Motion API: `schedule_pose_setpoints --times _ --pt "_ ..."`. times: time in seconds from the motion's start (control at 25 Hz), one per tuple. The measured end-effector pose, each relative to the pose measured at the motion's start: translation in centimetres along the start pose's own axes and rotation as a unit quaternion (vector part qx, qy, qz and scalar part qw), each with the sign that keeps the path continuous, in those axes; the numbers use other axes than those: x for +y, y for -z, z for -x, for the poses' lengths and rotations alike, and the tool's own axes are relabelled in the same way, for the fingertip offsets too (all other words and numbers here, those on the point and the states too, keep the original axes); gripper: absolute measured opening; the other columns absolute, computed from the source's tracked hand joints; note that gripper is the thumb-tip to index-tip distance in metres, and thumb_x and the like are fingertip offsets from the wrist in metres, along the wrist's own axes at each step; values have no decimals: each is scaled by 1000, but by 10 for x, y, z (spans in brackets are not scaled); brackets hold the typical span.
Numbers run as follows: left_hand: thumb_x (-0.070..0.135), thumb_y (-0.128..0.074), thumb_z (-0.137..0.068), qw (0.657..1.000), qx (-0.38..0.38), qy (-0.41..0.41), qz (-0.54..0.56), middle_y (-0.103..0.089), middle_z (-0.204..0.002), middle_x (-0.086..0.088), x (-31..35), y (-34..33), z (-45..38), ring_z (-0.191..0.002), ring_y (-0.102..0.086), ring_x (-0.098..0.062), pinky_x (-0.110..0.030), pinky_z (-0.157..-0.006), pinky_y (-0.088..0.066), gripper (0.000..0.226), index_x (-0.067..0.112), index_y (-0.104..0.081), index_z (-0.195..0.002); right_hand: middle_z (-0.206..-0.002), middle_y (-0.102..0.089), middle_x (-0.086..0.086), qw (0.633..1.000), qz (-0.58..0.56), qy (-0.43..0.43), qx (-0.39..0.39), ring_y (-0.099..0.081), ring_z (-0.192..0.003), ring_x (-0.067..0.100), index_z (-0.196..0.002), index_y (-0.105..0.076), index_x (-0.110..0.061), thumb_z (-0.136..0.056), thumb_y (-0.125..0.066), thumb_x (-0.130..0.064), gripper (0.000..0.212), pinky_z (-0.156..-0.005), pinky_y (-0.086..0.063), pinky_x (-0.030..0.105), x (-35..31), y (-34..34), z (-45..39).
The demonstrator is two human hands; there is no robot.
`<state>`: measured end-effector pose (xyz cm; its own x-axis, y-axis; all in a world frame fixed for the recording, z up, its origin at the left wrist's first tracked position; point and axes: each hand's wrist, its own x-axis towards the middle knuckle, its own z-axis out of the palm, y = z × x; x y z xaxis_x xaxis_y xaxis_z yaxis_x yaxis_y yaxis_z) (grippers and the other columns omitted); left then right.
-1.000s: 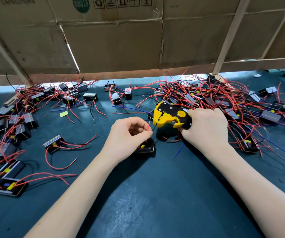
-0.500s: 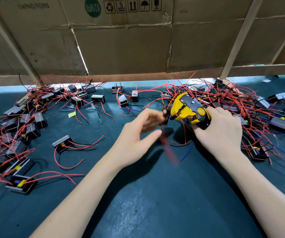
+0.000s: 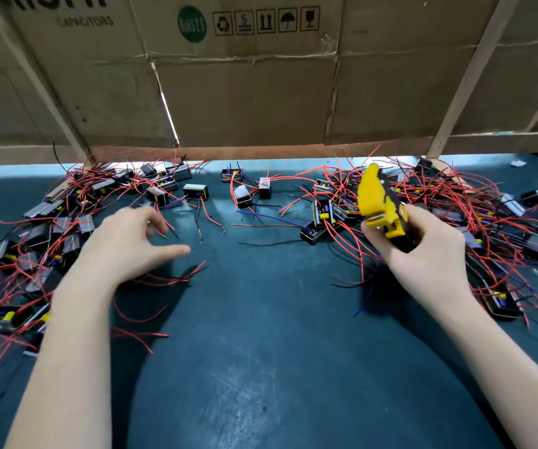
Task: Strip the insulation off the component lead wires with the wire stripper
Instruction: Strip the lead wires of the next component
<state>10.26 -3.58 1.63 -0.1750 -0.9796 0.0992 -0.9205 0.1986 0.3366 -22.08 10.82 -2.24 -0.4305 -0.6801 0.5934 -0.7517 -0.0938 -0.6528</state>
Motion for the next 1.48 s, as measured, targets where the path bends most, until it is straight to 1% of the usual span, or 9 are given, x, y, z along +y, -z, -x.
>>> schedule_pose_setpoints --times 0.12,0.24,0.52,0.68,0.8,1.0,1.12,1.28,1.48 --pt "46 -89 -61 986 -150 37 -58 -63 -88 3 -11 11 5 -82 -59 -17 -28 -68 -41 44 25 -62 -88 -69 -56 9 980 -188 -28 -58 -47 -63 16 -72 -60 -14 -82 -66 -44 32 -64 -39 23 -14 -1 2" --pt "15 -83 -72 993 -114 -3 -6 -68 -76 -1 -3 8 3 -67 -60 -14 -19 -59 -40 19 19 -67 -81 -72 -62 4 938 -298 -67 -163 -58 -70 17 -75 -65 -15 -86 -68 -36 24 -67 -46 28 -18 -1 5" --pt "4 -81 -66 975 -213 -50 -32 -64 -94 7 -8 12 8 -75 -55 -12 -22 -65 -43 37 29 -66 -90 -94 -69 12 920 -227 -133 -290 -63 -94 31 -90 -68 -19 -75 -69 -52 36 -91 -49 41 -23 -6 14" --pt "11 -84 -70 981 -158 -96 -57 -69 -74 3 1 3 4 -64 -54 -7 -12 -56 -38 19 24 -70 -70 -89 -70 14 923 -217 -163 -273 -68 -86 22 -88 -69 -11 -73 -73 -64 55 -85 -48 40 -29 -8 14" --pt "15 -82 -77 977 -142 -147 63 -67 -63 1 13 -2 6 -55 -53 -6 -16 -61 -43 15 20 -71 -69 -76 -68 6 915 -253 -187 -253 -66 -77 19 -83 -66 -10 -68 -65 -60 52 -89 -50 44 -29 -4 11" --pt "15 -72 -82 881 -166 -217 386 -75 -76 -6 55 -23 18 -67 -60 -10 -22 -69 -51 11 5 -76 -86 -75 -63 6 917 -254 -164 -259 -59 -76 22 -78 -63 -9 -80 -72 -53 45 -87 -47 52 -25 -3 10" --pt "22 -67 -84 844 -189 -211 455 -76 -79 -8 70 -40 23 -68 -59 -13 -22 -71 -49 22 7 -76 -98 -72 -50 10 935 -200 -125 -265 -45 -71 16 -81 -58 -1 -73 -66 -63 62 -73 -36 37 -22 -4 12" --pt "21 -65 -91 819 -186 -221 496 -72 -70 -8 84 -53 28 -65 -61 -12 -19 -66 -44 13 14 -71 -100 -55 -45 -3 979 -56 -75 -179 -35 -58 9 -66 -57 -16 -80 -72 -49 39 -54 -27 20 -17 -4 13" --pt "14 -58 -92 751 -263 -258 548 -66 -70 -6 91 -55 36 -66 -58 -15 -20 -66 -45 14 16 -71 -89 -56 -54 -2 988 37 -130 -73 -48 -60 13 -68 -59 -15 -80 -67 -57 44 -54 -34 17 -7 -7 8"
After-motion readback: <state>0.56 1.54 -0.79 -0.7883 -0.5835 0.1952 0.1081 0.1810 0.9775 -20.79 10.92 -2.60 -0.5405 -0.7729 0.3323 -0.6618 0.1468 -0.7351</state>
